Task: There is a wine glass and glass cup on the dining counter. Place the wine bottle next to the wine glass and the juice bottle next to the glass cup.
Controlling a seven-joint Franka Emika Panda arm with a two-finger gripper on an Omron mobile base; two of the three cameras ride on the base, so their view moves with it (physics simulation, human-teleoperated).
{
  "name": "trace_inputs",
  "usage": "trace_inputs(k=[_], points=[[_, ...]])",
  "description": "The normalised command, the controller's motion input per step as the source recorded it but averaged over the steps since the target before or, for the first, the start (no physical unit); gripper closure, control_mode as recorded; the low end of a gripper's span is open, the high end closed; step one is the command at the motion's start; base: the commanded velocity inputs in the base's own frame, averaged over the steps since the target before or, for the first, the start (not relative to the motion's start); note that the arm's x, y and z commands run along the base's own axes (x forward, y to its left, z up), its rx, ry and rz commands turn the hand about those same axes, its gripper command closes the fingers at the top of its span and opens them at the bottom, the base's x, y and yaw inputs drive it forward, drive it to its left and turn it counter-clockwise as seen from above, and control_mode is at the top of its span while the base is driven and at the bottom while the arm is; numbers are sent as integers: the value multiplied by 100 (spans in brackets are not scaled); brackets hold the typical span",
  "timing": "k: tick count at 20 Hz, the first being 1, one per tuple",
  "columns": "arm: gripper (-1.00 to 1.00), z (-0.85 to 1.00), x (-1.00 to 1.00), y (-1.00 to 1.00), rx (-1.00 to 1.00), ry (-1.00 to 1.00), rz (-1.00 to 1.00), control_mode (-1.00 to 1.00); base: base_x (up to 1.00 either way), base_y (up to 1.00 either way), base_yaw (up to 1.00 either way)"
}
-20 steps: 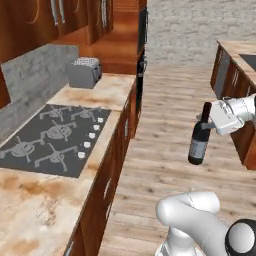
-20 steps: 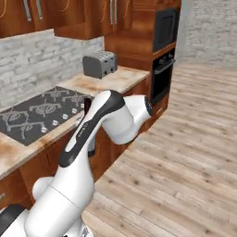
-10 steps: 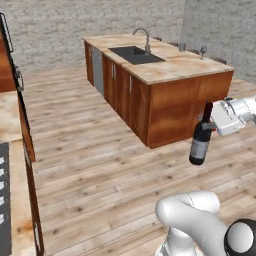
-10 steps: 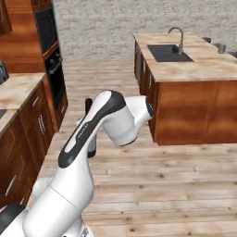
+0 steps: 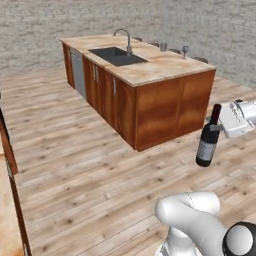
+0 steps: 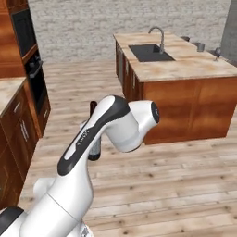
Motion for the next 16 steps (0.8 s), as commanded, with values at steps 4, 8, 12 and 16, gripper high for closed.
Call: trace_inputs(k=[4, 8, 12, 16], points=[[100, 0, 0, 0, 0, 0, 0, 100, 71, -1, -9], [100, 0, 0, 0, 0, 0, 0, 100, 72, -16, -7], [100, 0, 0, 0, 0, 0, 0, 100, 70, -29, -7], [100, 0, 0, 0, 0, 0, 0, 100, 66, -44, -1]])
